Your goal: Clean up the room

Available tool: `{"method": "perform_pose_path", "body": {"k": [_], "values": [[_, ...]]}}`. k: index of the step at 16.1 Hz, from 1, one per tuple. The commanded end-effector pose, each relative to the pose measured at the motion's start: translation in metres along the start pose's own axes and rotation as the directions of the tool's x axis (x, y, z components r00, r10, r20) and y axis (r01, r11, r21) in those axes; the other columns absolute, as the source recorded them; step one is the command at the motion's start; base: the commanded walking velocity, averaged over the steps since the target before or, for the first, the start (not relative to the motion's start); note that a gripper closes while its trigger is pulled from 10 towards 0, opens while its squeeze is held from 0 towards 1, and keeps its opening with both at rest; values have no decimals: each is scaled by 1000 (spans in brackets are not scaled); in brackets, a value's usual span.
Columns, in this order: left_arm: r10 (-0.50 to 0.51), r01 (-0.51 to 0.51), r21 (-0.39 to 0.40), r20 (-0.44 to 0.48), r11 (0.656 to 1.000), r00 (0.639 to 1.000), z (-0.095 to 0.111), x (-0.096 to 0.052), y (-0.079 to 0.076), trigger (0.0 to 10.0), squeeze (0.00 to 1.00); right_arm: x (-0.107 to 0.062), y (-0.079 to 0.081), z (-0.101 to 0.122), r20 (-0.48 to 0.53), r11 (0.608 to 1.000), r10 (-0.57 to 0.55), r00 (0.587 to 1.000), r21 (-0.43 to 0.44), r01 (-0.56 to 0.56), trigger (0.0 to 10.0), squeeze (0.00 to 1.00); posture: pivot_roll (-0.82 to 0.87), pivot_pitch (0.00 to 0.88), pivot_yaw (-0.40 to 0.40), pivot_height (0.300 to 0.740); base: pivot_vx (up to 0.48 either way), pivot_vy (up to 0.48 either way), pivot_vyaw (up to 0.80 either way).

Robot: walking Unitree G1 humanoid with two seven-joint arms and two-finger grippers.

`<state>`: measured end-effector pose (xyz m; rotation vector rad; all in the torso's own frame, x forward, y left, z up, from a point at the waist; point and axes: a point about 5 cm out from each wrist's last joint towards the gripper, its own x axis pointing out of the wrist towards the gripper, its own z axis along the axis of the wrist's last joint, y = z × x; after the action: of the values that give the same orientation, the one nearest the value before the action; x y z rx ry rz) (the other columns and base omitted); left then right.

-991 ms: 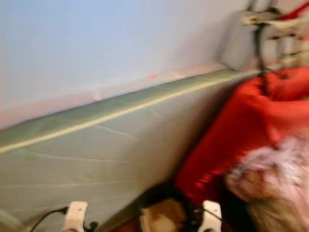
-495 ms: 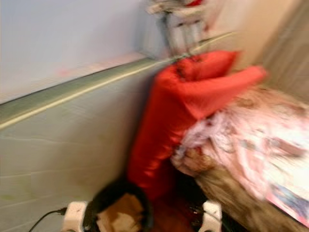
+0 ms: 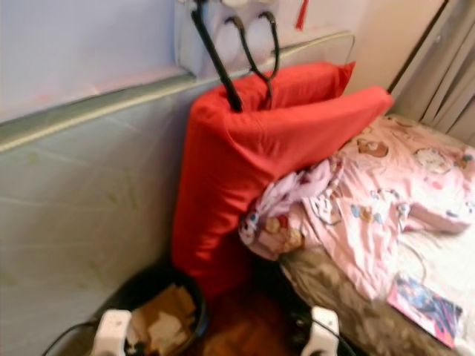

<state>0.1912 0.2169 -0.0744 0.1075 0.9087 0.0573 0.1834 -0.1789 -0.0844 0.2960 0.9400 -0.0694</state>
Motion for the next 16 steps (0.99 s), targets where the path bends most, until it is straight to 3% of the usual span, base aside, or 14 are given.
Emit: {"method": "perform_pose_path", "body": {"k": [1, 8, 12, 16], "values": [[-28, 28, 22, -17, 999, 999, -3, 0, -8, 10000, 0, -2, -9, 0, 7, 1000, -26, 1000, 12, 25, 10000, 0, 138, 0, -78, 740, 0, -375, 0], [-15, 17, 54, -42, 998, 999, -12, -4, 10, 10000, 0, -1, 8, -16, 3, 997, -1, 1000, 80, 1, 10000, 0, 103, 0, 40, 740, 0, -376, 0], [-40, 43, 49, -48, 998, 998, -20, -5, 3, 10000, 0, -4, -1, -23, 6, 994, -45, 999, 97, 44, 10000, 0, 49, 0, 53, 740, 0, -356, 0], [-86, 90, 45, -72, 995, 994, -31, -7, -15, 10000, 0, -11, -21, -28, 18, 987, -105, 994, 120, 102, 10000, 0, 2, 0, 34, 740, 0, -331, 0]]}}
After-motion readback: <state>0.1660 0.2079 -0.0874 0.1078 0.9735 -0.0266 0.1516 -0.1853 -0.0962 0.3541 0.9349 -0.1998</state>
